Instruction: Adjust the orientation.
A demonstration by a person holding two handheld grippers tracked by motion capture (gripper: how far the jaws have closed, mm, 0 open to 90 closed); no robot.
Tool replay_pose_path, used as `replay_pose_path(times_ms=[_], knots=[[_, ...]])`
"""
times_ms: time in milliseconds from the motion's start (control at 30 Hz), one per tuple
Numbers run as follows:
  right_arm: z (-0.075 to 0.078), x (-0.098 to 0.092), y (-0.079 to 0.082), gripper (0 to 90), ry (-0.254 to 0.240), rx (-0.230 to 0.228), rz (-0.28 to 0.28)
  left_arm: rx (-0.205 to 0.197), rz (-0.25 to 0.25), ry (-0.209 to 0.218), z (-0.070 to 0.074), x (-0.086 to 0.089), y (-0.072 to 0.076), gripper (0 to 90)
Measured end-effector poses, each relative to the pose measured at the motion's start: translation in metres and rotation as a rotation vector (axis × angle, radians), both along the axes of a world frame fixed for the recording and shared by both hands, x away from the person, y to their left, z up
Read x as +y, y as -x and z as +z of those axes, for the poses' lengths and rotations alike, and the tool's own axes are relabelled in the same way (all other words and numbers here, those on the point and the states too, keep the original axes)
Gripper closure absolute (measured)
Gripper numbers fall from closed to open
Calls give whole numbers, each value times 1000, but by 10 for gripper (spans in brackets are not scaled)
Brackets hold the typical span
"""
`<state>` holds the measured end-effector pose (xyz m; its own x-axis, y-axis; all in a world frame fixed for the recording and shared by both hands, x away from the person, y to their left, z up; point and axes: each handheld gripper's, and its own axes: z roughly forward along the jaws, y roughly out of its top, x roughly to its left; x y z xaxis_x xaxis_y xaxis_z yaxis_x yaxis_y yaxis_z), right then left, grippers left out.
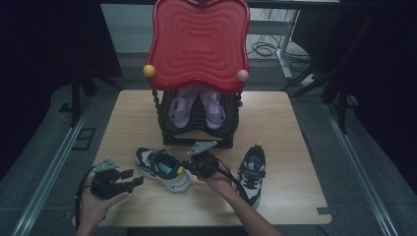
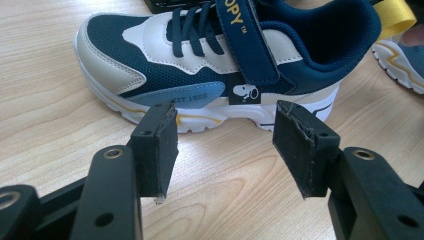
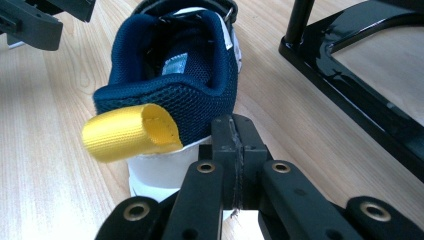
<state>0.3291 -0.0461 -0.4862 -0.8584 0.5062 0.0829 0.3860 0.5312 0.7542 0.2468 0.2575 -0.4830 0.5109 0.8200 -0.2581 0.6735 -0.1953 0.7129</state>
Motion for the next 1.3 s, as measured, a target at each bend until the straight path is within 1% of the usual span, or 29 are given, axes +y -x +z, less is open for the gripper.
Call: replay_pose_path(times_ms=[67,233,300,367,467,500,533,567,633,667,700,733,767,800,867,967,1200,1233,1267,1300], knots=[[-1,1,0,893,2,-3,-2,1,3,1,0,1,0,430],[-1,3,5,893,-6,4,18,-1,5,2,0,2,0,429],[0,5,12,893,-8,2,43,4,14,2,-1,3,0,429],[0,6,14,893,-9,3,50,7,18,1,-1,4,0,429],[-2,10,22,893,-25,8,70,2,44,10,0,10,0,429],[-2,11,23,893,-29,9,74,2,44,10,0,10,0,429],[-2,12,25,893,-28,6,80,3,62,19,1,15,1,429],[-2,12,25,893,-28,6,80,3,62,19,1,15,1,429],[-3,18,32,893,-39,4,100,8,97,26,0,23,1,430],[-3,20,34,893,-40,2,107,8,97,26,0,23,1,431],[-3,22,36,893,-40,0,117,11,121,36,0,28,1,431],[-4,24,38,893,-40,-1,125,10,132,40,0,31,2,431],[-4,24,38,893,-40,-1,125,10,132,40,0,31,2,432],[-4,28,41,893,-47,0,145,8,147,48,1,35,3,432],[-4,30,43,893,-49,3,148,3,151,52,1,37,3,432],[-6,38,48,893,-65,1,183,-2,158,56,2,39,4,431],[-9,51,54,893,-97,15,218,-14,168,61,4,43,5,431],[-11,56,55,894,-115,30,228,-15,170,62,4,44,6,431],[-11,56,55,894,-115,30,228,-15,170,62,4,44,6,431],[-13,62,56,894,-133,31,234,-17,172,63,4,45,6,431]])
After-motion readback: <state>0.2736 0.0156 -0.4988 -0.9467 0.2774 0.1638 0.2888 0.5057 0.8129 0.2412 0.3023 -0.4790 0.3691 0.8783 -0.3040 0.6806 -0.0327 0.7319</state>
